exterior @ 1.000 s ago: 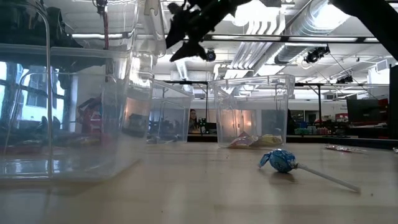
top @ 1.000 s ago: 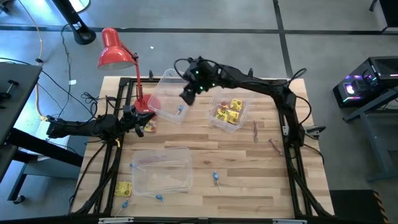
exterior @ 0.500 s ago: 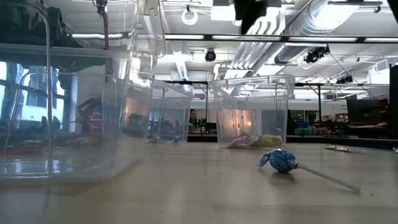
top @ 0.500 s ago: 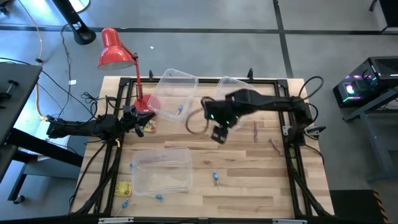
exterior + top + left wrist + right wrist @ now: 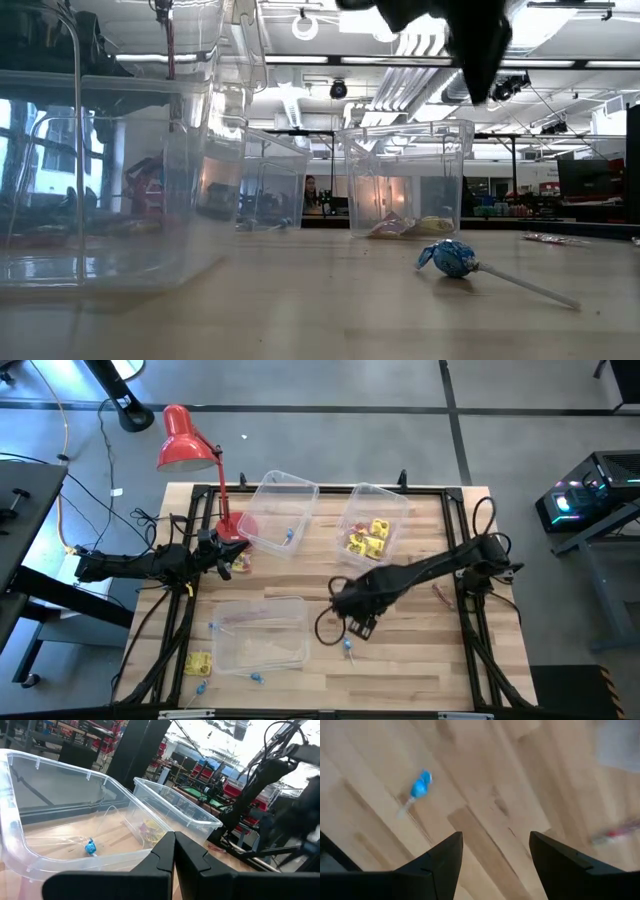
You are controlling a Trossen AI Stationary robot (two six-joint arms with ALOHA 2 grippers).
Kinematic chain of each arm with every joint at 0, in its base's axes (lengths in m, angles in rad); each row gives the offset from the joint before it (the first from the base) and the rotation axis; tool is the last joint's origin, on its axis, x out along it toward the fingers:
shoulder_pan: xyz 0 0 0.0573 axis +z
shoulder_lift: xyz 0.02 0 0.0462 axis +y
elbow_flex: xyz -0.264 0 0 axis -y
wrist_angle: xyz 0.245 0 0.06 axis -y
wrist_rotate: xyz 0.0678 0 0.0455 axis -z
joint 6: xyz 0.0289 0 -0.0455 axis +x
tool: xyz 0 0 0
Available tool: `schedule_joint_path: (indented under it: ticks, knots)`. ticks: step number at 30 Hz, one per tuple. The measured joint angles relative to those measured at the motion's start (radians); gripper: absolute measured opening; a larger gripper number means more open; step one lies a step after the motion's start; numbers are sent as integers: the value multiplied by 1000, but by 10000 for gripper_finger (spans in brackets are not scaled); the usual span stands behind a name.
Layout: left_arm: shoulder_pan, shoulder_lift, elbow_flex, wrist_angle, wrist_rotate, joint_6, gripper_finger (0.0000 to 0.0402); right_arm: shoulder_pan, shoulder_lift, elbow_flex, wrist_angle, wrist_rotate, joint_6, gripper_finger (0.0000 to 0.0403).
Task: Sort candy
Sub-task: Put the blue lollipop into the top left transparent bin
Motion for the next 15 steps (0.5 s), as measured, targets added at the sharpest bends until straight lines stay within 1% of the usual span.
schedule_joint_path:
  ticks: [3, 7, 15]
  knots:
    - [0, 0, 0, 0, 0, 0, 0, 12, 0, -120, 155, -34, -72, 225]
    - [0, 0, 0, 0, 0, 0, 0, 12, 0, -245, 343, -35, -91, 225]
    - [0, 0, 0, 0, 0, 0, 0, 22, 0, -381, 630, 11, 119, 225]
